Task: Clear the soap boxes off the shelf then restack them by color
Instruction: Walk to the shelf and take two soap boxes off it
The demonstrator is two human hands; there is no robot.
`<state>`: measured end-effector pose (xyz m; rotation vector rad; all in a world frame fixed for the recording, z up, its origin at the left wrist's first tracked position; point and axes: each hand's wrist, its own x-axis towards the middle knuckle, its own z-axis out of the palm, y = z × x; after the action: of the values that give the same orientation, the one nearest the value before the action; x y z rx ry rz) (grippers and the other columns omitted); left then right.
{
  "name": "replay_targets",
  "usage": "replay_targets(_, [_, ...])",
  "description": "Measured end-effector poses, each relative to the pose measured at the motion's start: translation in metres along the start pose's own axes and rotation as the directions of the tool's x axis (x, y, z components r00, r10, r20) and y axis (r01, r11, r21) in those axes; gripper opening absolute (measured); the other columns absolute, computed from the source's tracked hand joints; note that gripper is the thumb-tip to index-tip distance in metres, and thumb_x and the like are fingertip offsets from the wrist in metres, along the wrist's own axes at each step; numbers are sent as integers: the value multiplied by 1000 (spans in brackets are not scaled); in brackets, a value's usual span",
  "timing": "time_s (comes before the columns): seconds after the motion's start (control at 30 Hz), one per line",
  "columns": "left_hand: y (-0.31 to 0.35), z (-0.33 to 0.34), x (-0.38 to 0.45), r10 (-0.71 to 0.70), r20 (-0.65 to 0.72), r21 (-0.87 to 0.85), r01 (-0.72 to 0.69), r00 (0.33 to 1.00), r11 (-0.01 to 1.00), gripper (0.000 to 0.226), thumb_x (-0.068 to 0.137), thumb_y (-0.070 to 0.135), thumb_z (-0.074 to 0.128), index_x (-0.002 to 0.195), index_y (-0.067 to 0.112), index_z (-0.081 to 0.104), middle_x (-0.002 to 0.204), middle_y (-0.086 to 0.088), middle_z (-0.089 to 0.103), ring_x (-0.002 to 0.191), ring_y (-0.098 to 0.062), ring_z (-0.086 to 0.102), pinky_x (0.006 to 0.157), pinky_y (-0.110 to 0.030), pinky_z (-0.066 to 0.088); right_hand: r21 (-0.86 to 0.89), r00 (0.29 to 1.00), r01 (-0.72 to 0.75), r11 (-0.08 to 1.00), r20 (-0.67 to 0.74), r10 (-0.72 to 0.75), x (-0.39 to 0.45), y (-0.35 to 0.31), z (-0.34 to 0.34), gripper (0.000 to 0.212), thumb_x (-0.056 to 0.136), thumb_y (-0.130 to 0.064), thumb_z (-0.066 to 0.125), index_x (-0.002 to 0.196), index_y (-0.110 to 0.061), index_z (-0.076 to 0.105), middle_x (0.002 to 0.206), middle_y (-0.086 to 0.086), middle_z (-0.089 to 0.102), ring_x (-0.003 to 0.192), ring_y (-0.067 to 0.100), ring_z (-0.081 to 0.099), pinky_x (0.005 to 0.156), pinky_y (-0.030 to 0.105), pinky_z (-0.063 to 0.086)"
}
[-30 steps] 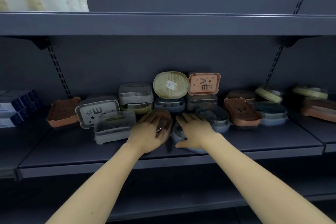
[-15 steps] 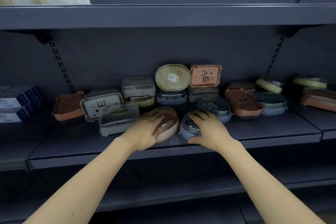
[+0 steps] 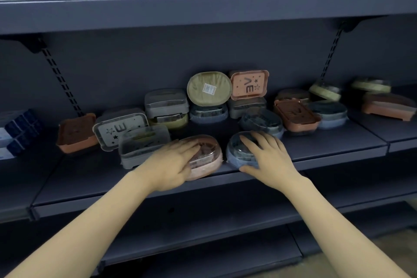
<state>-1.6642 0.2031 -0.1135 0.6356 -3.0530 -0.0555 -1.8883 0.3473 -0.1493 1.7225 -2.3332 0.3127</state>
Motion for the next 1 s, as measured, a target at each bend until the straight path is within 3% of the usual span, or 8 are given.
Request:
replay_targets(0.1, [24, 5, 7, -134, -129, -51, 128, 983, 990, 95, 70, 74, 7, 147, 21, 26, 153, 2, 29, 138, -18, 29, 110, -30, 26, -1, 999, -11, 1000, 38, 11, 0, 0, 2, 82, 79, -52, 64, 147, -26, 27, 152, 6, 28, 140, 31, 21, 114, 47, 15])
replay_targets(0.17, [36, 12, 15, -199, -133, 8, 202, 971, 979, 107, 67, 85, 23, 150, 18, 13, 155, -1, 20, 138, -23, 26, 111, -34, 25, -29, 995, -13, 999, 101, 16, 1, 0, -1, 89, 79, -57, 61, 149, -30, 14, 156, 1, 15, 143, 28, 10, 116, 44, 7])
replay_targets(0.27, [41, 23, 24, -271, -99, 119, 282, 957, 952, 113, 71, 75, 53, 150, 13, 1, 157, -7, 7, 139, -29, 19, 115, -39, 19, -59, 987, -1, 998, 160, 10, 1, 1, -4, 99, 75, -57, 66, 150, -30, 7, 157, 0, 8, 144, 27, 4, 116, 44, 3])
replay_targets(0.37, [43, 30, 29, -303, -96, 207, 316, 948, 926, 109, 74, 66, 61, 150, 12, 3, 156, -9, 11, 137, -32, 21, 114, -42, 20, -84, 989, 25, 996, 145, -12, -1, 0, -4, 99, 77, -51, 68, 150, -29, 4, 158, 2, 6, 145, 28, 3, 116, 45, 3])
replay_targets(0.57, [54, 28, 25, -336, -109, 193, 351, 936, 916, 100, 77, 53, 66, 149, 12, 10, 156, -7, 14, 140, -28, 19, 116, -40, 15, -54, 991, 68, 996, 119, -62, -5, 4, -3, 96, 80, -46, 68, 151, -26, 7, 158, 4, 9, 145, 28, 6, 115, 46, 5])
replay_targets(0.73, [68, 25, 13, -357, -32, 278, 351, 934, 894, 109, 77, 46, 70, 149, 6, -1, 158, -10, 3, 143, -30, 9, 118, -41, 10, -82, 988, 109, 991, 121, -99, -13, 1, -5, 94, 82, -46, 65, 151, -24, 4, 158, 5, 7, 145, 28, 6, 115, 47, 6])
replay_targets(0.87, [76, 24, -5, -344, -72, 265, 350, 936, 898, 102, 82, 45, 65, 150, 8, -1, 158, -8, 1, 144, -26, 7, 118, -38, 7, -71, 988, 132, 989, 93, -125, -23, -3, -7, 94, 82, -44, 66, 151, -23, 6, 158, 6, 7, 145, 28, 6, 115, 48, 5])
replay_targets(1.0, [89, 32, -38, -307, -143, 250, 335, 941, 908, 94, 86, 44, 60, 150, 11, -1, 159, -6, 0, 145, -25, 4, 117, -36, 3, -92, 986, 168, 981, 9, -168, -48, -8, -2, 95, 71, -37, 79, 148, -19, 27, 154, 12, 25, 142, 31, 23, 113, 52, 16])
